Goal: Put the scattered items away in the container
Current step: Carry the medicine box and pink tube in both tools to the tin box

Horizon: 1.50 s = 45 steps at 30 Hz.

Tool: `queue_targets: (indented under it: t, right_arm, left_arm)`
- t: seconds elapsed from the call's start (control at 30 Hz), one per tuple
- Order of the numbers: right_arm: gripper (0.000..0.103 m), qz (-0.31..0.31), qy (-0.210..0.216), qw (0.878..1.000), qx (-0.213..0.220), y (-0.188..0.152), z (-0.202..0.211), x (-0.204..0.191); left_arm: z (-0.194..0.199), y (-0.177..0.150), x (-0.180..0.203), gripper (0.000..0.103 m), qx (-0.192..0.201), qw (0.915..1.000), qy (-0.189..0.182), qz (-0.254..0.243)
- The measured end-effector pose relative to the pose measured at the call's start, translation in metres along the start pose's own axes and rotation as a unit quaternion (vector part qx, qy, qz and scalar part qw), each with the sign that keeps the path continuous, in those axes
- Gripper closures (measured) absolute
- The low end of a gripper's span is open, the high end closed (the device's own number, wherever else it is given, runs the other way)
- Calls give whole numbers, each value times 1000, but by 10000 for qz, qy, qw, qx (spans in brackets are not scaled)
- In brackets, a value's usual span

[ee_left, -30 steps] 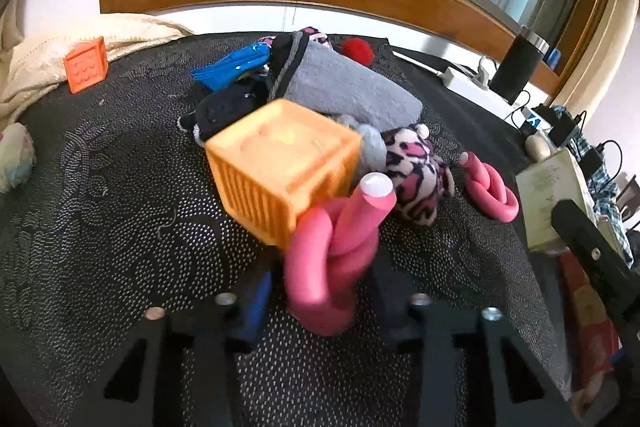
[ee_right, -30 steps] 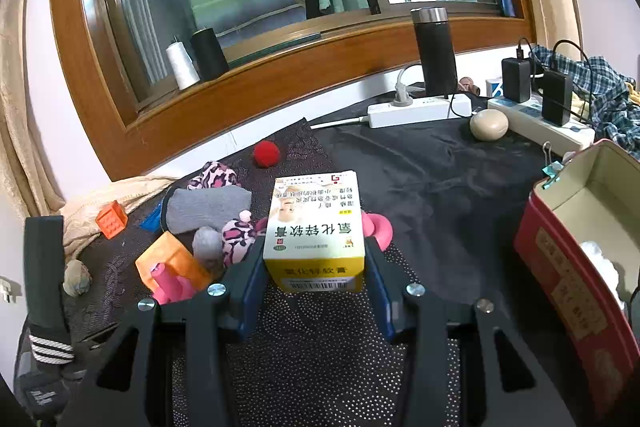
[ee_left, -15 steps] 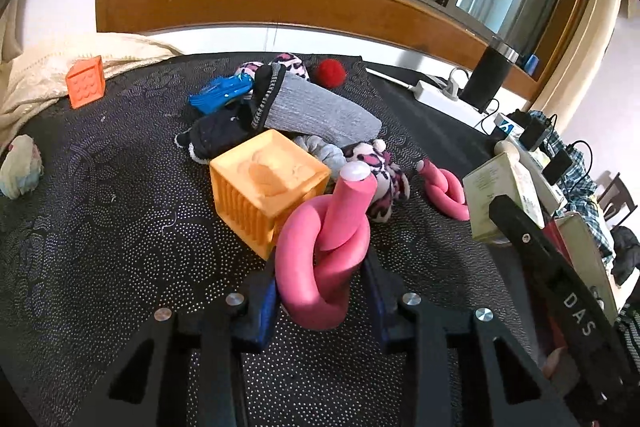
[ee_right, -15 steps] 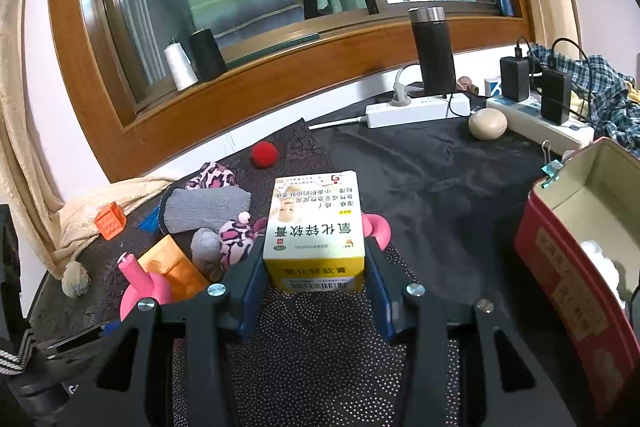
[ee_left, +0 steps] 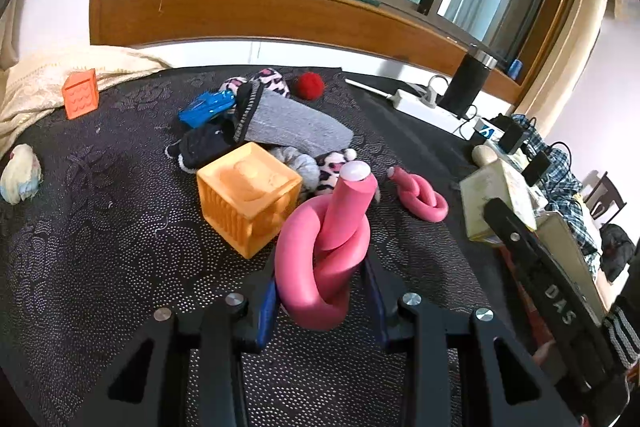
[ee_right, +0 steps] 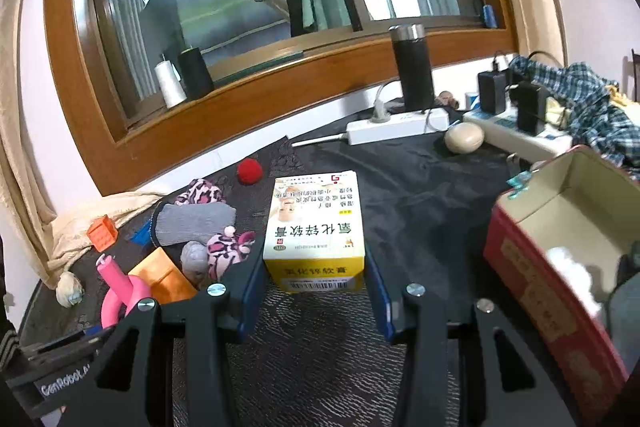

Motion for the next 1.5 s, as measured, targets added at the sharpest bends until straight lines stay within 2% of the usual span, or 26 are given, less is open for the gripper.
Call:
queue_targets:
  t: [0.23,0.4,0.5,0.57,0.6,0.63,1.07,1.33,1.5]
  right_arm:
    - [54,-228,-524,9973,460,19,50,47]
    - [53,-608,-945,9924,512,30,71,96]
    - [51,-821,-1057,9903,385,31,75,120]
    - [41,-954,-1124,9884,377,30,80,132]
    - [36,-1006,-1155,9874,398,29,83,138]
    - [35,-1033,-1182,9867,423,29,86,142]
    - [35,-1105,-1418,9819,598,26,108,172]
    - [35,-1367,-1617,9736,849,31,129,202]
    - [35,-1504,-1710,9681,1044,35,146,219]
  left_arm:
    - [-3,-5,10,64,-80,9999,-72,-116]
    - [-3,-10,21,64,-107,9996,-133,-237]
    - [-1,-12,26,64,-105,9993,-155,-311]
    - [-1,-14,29,64,-104,9992,-158,-352]
    - [-1,-14,31,64,-107,9991,-160,-374]
    - [-1,-15,33,64,-113,9990,-158,-399]
    - [-3,-17,61,64,-158,9983,-232,-520]
    - [-9,-16,125,64,-157,9935,-496,-1015]
    - [-12,-19,181,64,-148,9862,-799,-1440]
Point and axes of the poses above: each gripper's, at about its wrist camera, not at the fingertips, and z roughly against the way its jaws point, x to its right, y to its top, the point moved 3 cm from there along -z, roughly the way its jaws point
